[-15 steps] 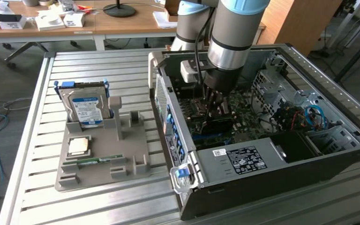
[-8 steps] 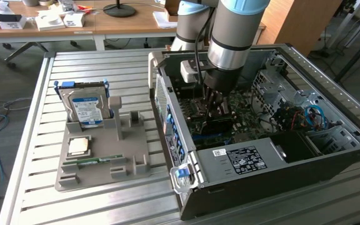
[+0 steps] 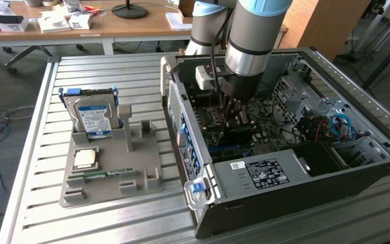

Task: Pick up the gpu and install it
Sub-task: 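Press down on the gpu until it lock into place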

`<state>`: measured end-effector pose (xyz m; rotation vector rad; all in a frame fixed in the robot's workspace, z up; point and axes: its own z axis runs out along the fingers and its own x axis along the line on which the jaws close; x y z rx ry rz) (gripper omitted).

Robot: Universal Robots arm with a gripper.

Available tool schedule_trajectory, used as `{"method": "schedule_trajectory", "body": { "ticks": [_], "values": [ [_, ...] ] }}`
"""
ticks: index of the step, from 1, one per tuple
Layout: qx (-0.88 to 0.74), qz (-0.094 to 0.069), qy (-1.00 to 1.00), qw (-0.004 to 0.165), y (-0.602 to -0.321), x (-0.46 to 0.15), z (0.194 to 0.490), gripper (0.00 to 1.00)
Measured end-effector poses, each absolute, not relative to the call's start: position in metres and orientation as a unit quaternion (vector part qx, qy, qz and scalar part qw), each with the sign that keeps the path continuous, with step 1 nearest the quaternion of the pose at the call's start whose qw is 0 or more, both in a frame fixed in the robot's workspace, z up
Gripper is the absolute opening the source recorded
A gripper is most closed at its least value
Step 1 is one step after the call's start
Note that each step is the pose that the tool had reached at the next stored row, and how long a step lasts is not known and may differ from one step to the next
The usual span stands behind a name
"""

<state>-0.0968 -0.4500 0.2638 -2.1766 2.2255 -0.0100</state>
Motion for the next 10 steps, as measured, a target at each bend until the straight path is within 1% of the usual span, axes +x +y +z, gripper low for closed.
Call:
{"method": "schedule_trajectory", "body": {
  "ticks": [10],
  "values": [
    [-0.699, -0.003, 0.715, 0.014, -0.4501, -0.097, 0.2636, 0.11]
  ]
}}
